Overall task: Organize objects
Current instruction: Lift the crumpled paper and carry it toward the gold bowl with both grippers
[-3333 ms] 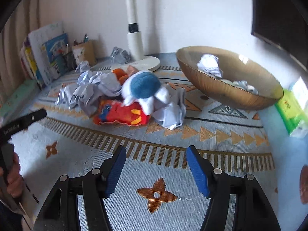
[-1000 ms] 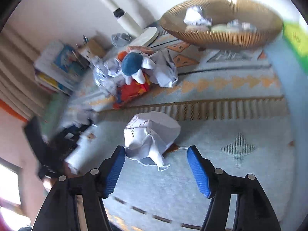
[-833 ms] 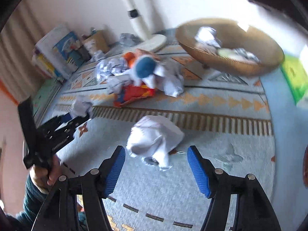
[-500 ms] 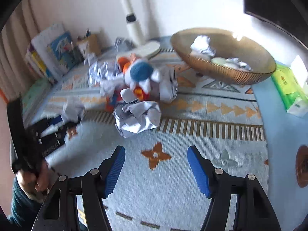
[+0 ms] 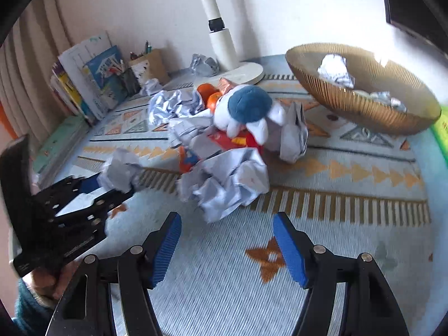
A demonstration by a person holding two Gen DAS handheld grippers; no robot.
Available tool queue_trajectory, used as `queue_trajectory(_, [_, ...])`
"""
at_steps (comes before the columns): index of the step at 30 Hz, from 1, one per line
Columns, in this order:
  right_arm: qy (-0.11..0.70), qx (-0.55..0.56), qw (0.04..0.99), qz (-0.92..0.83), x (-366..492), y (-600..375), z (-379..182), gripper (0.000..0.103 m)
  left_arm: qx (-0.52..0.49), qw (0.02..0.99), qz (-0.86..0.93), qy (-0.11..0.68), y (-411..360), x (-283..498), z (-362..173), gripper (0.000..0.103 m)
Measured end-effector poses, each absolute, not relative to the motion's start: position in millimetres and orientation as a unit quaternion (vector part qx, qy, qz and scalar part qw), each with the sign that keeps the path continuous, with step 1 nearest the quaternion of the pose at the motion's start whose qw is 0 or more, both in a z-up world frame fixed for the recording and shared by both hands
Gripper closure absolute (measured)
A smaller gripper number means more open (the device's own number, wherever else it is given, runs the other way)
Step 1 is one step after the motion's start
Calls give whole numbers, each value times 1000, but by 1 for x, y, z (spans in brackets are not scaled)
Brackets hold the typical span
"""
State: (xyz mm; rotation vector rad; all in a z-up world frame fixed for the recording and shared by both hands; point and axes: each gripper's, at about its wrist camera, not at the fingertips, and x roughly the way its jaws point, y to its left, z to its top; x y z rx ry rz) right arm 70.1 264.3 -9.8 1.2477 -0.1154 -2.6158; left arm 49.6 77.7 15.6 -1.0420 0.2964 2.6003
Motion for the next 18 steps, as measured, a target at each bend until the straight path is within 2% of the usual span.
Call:
queue_trajectory(4, [-75, 435, 142, -886, 46, 264, -12, 36, -364, 161, 911, 106, 78, 50, 16, 61])
queue_trajectory(8, [-115, 438, 152, -878, 29, 261, -17, 22, -364, 158, 912, 108, 78, 50, 16, 61])
queue_trajectory(11, [-123, 431, 159, -880, 27, 257, -19, 22, -364, 157, 912, 108, 79, 50, 16, 61])
queue_trajectory(13, [-117, 434, 150, -881, 26, 255, -22, 28, -366, 159, 911, 107, 79, 50, 16, 61])
queue_trajectory(14, [-118, 435, 151, -880, 26, 256, -23, 48, -366, 159, 911, 106, 79, 51, 16, 61])
queue_trajectory(18, [-136, 429, 156, -879, 31, 263, -23, 53, -369, 155, 910, 105, 78, 49, 15, 61])
